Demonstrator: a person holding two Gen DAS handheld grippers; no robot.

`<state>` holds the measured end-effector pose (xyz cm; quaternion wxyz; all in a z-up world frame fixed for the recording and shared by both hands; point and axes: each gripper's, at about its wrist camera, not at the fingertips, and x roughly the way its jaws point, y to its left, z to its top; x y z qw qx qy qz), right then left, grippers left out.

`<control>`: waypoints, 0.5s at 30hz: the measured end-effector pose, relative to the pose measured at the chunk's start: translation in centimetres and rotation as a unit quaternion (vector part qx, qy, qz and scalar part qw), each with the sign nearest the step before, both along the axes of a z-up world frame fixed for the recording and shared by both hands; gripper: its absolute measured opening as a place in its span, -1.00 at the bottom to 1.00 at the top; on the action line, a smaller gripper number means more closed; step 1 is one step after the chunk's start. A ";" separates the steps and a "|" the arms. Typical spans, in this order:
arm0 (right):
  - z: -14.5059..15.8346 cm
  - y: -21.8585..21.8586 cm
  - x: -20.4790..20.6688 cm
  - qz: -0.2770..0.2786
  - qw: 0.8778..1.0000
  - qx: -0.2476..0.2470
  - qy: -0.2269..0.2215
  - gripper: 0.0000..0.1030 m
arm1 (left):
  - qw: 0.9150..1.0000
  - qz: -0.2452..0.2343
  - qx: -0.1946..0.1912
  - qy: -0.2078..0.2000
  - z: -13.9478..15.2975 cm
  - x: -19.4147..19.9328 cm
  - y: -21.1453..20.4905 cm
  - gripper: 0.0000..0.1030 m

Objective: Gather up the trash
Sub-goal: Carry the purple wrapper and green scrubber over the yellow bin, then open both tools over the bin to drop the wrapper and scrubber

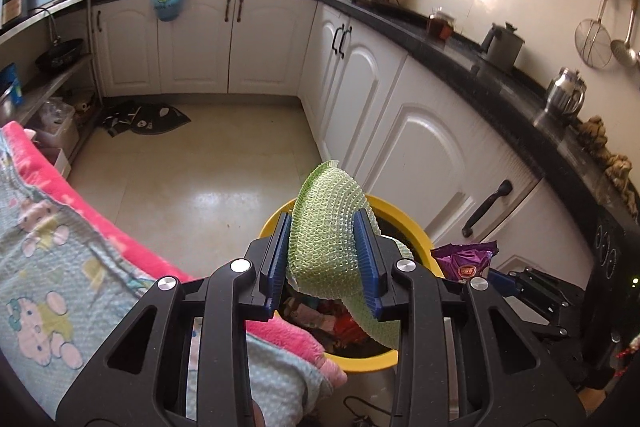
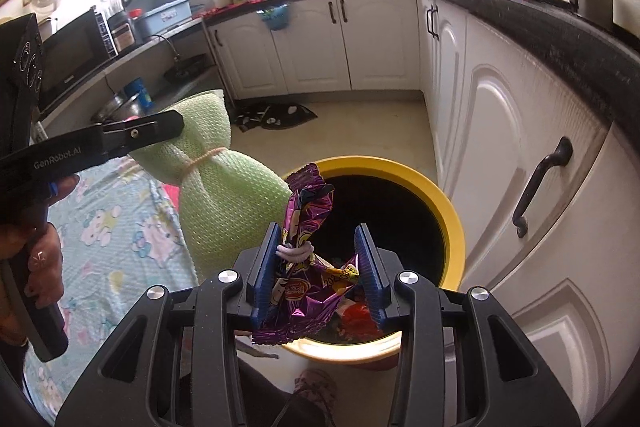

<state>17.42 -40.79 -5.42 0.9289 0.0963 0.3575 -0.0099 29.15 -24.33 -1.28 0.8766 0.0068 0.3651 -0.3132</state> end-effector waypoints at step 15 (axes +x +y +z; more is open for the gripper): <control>-3.6 -1.5 2.8 -0.012 0.999 0.004 0.042 -0.21 | 0.998 -0.020 0.029 0.048 -4.3 2.1 -2.3 -0.49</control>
